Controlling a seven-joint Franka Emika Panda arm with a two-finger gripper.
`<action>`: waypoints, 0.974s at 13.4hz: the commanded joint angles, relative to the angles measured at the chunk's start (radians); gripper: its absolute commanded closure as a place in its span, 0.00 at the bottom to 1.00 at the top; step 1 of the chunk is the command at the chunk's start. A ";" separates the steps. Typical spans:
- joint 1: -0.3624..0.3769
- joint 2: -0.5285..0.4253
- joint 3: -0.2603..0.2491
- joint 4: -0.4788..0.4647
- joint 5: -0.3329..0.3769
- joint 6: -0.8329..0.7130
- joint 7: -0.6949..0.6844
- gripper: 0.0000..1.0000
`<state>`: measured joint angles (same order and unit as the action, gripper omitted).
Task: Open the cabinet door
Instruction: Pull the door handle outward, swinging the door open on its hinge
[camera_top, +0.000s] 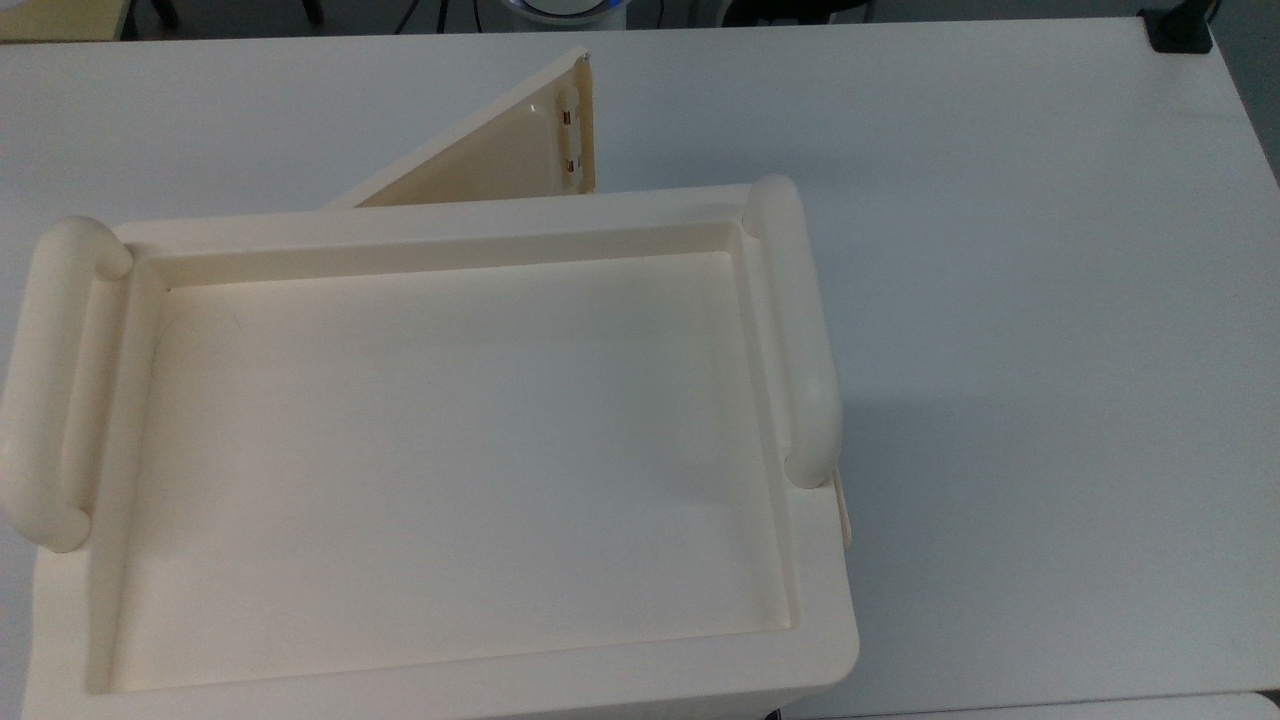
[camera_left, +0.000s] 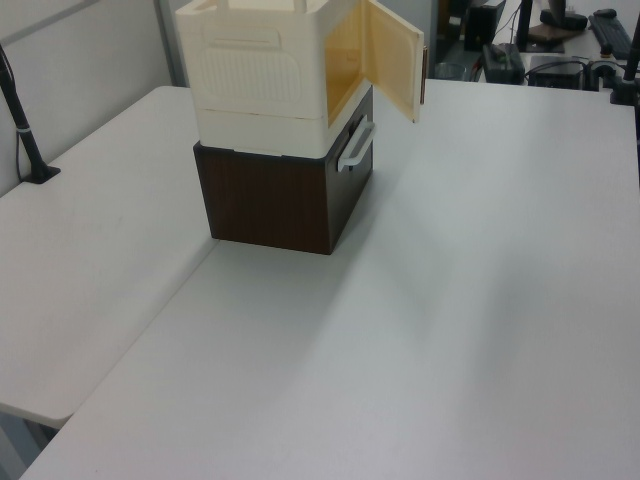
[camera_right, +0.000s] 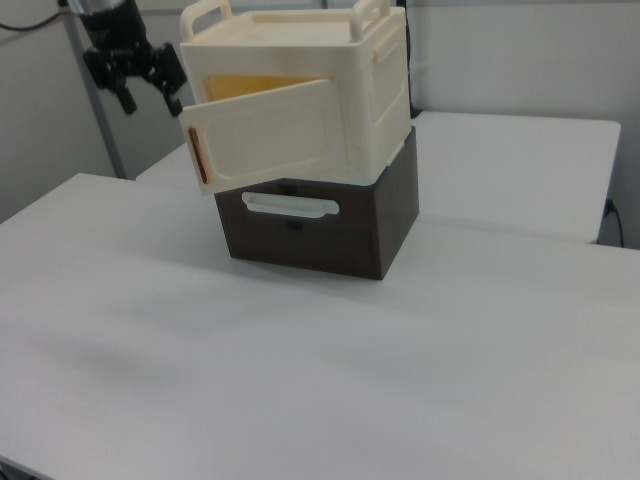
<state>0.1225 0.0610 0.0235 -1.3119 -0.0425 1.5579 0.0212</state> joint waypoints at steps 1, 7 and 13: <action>0.003 0.016 -0.011 0.011 0.007 0.166 0.006 0.09; 0.005 0.071 -0.008 -0.010 0.001 0.295 0.049 0.09; -0.033 0.072 -0.010 -0.053 -0.003 0.284 -0.038 0.09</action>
<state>0.1192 0.1514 0.0204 -1.3169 -0.0455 1.8298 0.0408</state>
